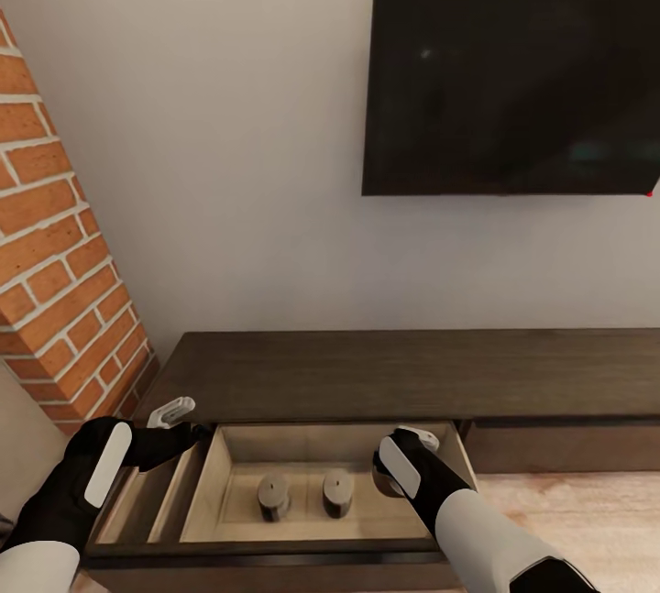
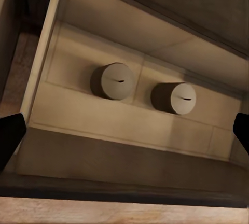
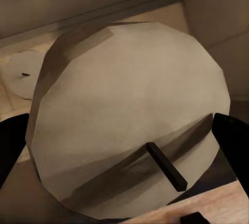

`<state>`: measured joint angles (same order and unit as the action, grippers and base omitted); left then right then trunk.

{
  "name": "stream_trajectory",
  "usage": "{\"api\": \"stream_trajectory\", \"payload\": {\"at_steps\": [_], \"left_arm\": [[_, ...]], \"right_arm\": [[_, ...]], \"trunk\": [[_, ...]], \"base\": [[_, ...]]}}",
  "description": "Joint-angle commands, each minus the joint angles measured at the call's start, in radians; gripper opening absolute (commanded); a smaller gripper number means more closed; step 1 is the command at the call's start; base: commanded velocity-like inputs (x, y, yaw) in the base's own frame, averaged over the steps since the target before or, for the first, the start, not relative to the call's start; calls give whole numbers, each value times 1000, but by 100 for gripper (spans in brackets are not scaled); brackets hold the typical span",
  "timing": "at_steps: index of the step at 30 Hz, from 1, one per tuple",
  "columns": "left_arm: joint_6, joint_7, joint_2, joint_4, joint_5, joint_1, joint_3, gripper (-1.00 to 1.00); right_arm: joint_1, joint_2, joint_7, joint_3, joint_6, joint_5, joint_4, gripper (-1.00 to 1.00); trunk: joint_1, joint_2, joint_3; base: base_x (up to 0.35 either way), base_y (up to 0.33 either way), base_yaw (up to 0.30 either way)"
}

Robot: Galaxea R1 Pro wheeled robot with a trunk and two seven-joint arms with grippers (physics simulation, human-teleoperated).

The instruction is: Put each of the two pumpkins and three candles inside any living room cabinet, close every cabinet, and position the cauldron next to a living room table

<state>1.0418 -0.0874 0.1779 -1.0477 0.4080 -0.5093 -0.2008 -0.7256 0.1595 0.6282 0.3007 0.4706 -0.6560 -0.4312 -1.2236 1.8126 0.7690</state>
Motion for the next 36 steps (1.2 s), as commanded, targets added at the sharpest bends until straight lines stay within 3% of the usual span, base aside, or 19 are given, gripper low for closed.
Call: {"api": "stream_trajectory", "payload": {"at_steps": [1,7,15,36], "left_arm": [[0,0,0,0,0,0,0,100],[1,0,0,0,0,0,0,100],[1,0,0,0,0,0,-1,100],[1,0,0,0,0,0,-1,100]], "right_arm": [[0,0,-1,0,0,-1,0,-100],[-2,-2,-1,1,7,-1,9,-100],[-39,-5,-1,1,17,-1,103,-100],[-41,-3,-2,2,10,2,111,-100]], "trunk": [[0,0,0],[0,0,0],[-31,56,25],[-111,203,91]], "base": [[115,0,0],[29,0,0],[1,0,0],[0,0,0]]}}
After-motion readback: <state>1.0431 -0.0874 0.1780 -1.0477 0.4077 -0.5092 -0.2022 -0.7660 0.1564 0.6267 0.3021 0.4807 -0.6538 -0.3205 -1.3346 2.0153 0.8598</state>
